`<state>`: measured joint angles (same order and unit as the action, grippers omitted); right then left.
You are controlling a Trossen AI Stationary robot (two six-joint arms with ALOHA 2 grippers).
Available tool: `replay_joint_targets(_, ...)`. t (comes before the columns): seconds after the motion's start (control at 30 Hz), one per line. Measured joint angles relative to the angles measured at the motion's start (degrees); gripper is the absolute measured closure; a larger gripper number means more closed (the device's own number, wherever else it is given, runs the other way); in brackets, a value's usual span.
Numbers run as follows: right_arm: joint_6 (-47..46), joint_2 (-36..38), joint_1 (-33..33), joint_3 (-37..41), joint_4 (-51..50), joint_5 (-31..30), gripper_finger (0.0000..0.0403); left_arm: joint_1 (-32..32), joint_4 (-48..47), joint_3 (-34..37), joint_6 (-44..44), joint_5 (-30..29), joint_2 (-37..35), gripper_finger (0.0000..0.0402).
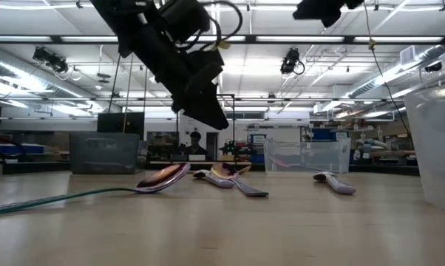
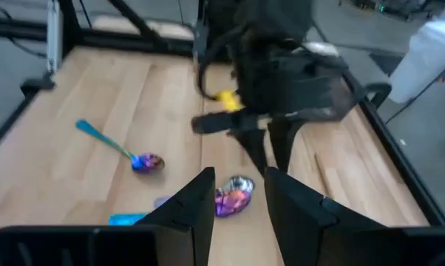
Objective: Sort silverware by color (type)
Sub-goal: Put the yellow spoon into the bottom transparent bin
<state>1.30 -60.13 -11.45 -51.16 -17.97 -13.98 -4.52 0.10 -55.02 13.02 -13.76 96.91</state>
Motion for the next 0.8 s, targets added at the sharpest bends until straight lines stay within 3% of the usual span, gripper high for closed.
replay_joint_targets(0.13, 1.55, -3.28, 0.63, 0.0, -0.18, 0.02, 0.0274, -3.87, -0.52, -0.29, 4.35, 5.43, 1.13, 0.0278)
replay_joint_targets(0.37, 2.97, -1.85, 2.15, 0.04, -4.06, -1.07, 0.0274, -7.38, -6.59, -4.17, 3.56, 6.16, 2.97, 0.0278)
replay_joint_targets(0.8, 2.99, 1.38, 3.64, 0.07, -8.36, -1.37, 0.0274, -16.02, -4.85, -4.78, -16.7, 4.83, 7.84, 0.0278)
